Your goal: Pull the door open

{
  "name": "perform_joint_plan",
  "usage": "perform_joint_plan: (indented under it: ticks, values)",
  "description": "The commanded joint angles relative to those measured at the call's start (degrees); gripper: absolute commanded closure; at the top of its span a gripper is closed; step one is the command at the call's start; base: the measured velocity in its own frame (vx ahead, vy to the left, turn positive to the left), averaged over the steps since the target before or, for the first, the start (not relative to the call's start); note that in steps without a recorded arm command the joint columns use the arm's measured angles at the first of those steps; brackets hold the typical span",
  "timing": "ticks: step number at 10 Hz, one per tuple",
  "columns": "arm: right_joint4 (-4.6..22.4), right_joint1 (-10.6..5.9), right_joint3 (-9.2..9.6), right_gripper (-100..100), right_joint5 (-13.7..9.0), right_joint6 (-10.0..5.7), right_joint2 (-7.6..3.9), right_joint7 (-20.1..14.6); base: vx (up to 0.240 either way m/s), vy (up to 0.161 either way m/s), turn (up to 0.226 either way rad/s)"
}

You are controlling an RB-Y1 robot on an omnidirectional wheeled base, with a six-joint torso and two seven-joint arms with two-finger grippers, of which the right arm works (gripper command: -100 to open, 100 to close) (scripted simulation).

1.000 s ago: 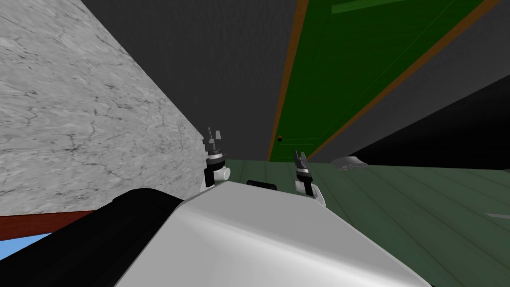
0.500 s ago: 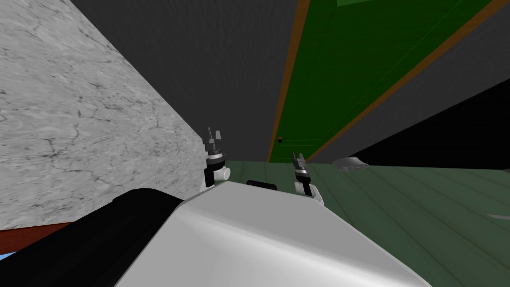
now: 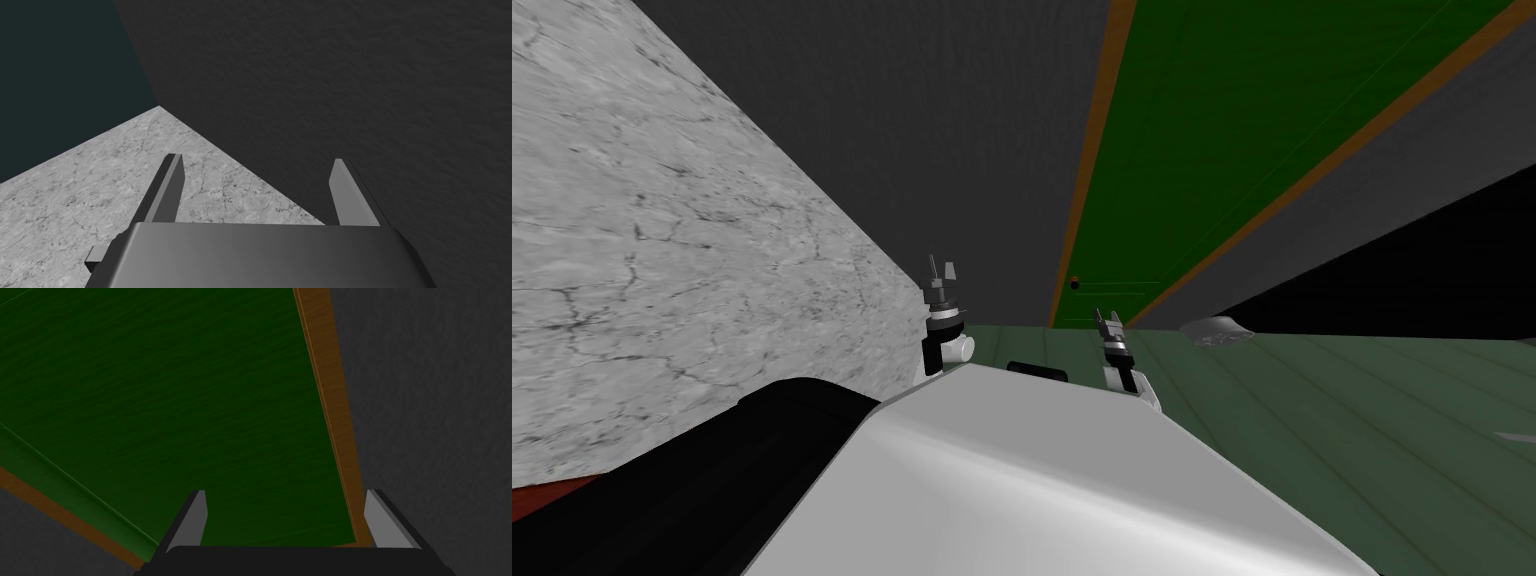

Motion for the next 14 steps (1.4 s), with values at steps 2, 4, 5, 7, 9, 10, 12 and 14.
perform_joint_plan:
  ticks: [2, 4, 5, 7, 9, 10, 12, 14]
  values:
    - [4.33, -1.23, -0.42, -100, 1.64, -0.75, -0.03, 3.01, 0.089, 0.012, -0.023]
    - [7.32, -2.12, -0.76, -100, 2.74, -1.21, -0.20, 4.89, 0.110, 0.013, -0.017]
    - [8.77, -2.56, -0.92, -100, 3.29, -1.43, -0.28, 5.82, 0.113, 0.018, -0.016]
    - [10.26, -3.01, -1.09, -100, 3.84, -1.66, -0.36, 6.75, 0.059, 0.010, -0.009]
    - [12.98, -3.82, -1.40, -100, 4.85, -2.07, -0.50, 8.46, 0.077, 0.009, -0.018]
    - [14.25, -4.20, -1.54, -100, 5.32, -2.27, -0.56, 9.26, 0.096, 0.012, -0.017]
    - [16.79, -4.96, -1.82, -100, 6.26, -2.65, -0.68, 10.86, 0.098, 0.018, -0.016]
    - [18.96, -5.61, -2.07, -100, 7.06, -2.98, -0.77, 12.22, 0.101, 0.012, -0.014]
